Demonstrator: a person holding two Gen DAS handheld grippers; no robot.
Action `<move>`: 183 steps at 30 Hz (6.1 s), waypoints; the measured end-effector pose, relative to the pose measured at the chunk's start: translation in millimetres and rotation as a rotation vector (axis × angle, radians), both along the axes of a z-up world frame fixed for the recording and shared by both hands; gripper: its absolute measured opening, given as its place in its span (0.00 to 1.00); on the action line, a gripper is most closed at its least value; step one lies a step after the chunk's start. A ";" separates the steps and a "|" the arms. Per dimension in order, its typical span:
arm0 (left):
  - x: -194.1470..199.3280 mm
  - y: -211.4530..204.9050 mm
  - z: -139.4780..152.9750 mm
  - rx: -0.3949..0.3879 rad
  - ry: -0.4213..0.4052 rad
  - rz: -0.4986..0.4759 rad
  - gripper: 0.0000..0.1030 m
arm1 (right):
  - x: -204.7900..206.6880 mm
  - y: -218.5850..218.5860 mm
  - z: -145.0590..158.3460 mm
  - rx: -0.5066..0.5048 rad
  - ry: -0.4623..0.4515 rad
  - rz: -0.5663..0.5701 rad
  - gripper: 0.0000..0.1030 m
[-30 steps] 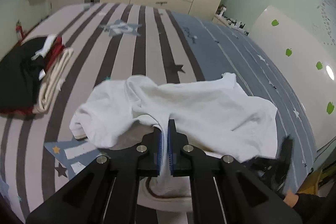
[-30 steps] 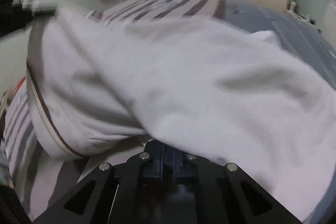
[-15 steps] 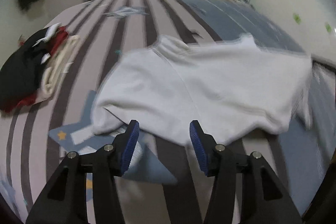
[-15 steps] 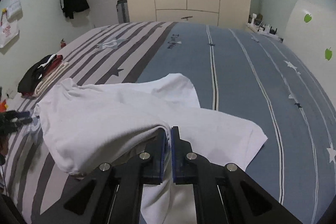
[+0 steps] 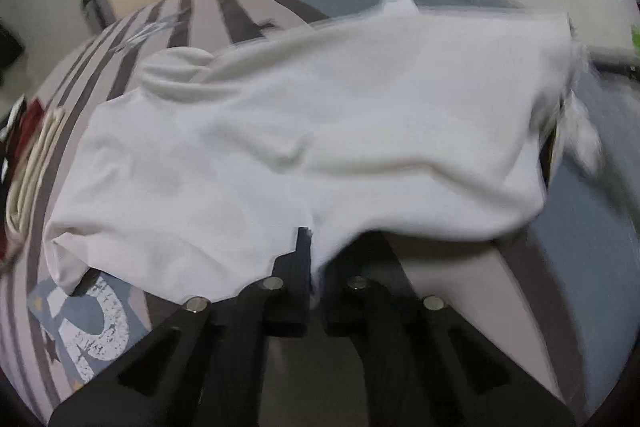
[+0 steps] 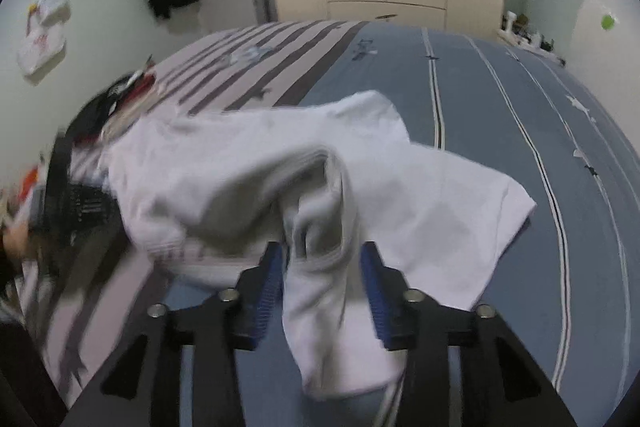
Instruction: Fold clothes
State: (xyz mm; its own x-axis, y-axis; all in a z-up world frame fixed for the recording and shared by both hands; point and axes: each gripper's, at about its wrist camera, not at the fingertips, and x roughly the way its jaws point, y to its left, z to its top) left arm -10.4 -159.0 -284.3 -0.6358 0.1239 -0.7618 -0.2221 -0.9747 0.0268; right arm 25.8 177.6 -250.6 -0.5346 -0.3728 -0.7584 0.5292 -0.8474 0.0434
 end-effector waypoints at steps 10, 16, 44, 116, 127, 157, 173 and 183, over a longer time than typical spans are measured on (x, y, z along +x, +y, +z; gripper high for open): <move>9.9 -60.0 100.9 0.130 0.210 0.151 0.02 | -11.3 -41.5 -20.2 0.028 0.030 0.009 0.42; 18.4 -87.4 155.8 0.152 0.273 0.169 0.02 | 8.1 -90.2 -14.6 0.057 0.061 0.117 0.42; 40.4 -118.7 170.1 0.219 0.226 0.230 0.02 | 45.7 -166.7 -91.5 0.288 0.175 -0.012 0.42; -61.7 8.6 350.8 -0.006 0.423 0.221 0.02 | -168.2 64.9 332.5 -0.014 0.342 -0.264 0.01; 141.8 36.8 36.3 0.003 -0.073 0.290 0.02 | 51.5 73.9 -18.7 0.127 -0.099 -0.289 0.01; 52.0 -137.3 -36.8 0.310 -0.142 0.495 0.36 | -60.9 160.9 -92.1 -0.075 -0.140 -0.539 0.56; 85.4 -167.7 99.4 0.086 0.176 0.615 0.02 | -14.2 210.5 33.9 -0.242 -0.065 -0.694 0.03; 98.5 -186.0 60.2 0.016 -0.001 0.721 0.04 | -8.6 242.2 -12.3 0.024 -0.273 -0.850 0.21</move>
State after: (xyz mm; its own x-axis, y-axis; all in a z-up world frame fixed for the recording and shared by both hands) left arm 88.0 -345.0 -224.1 -0.5627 -0.3152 -0.7643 0.4771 -0.8788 0.0111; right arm 17.3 419.8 -262.9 -0.4226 0.0848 -0.9024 -0.3046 -0.9510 0.0532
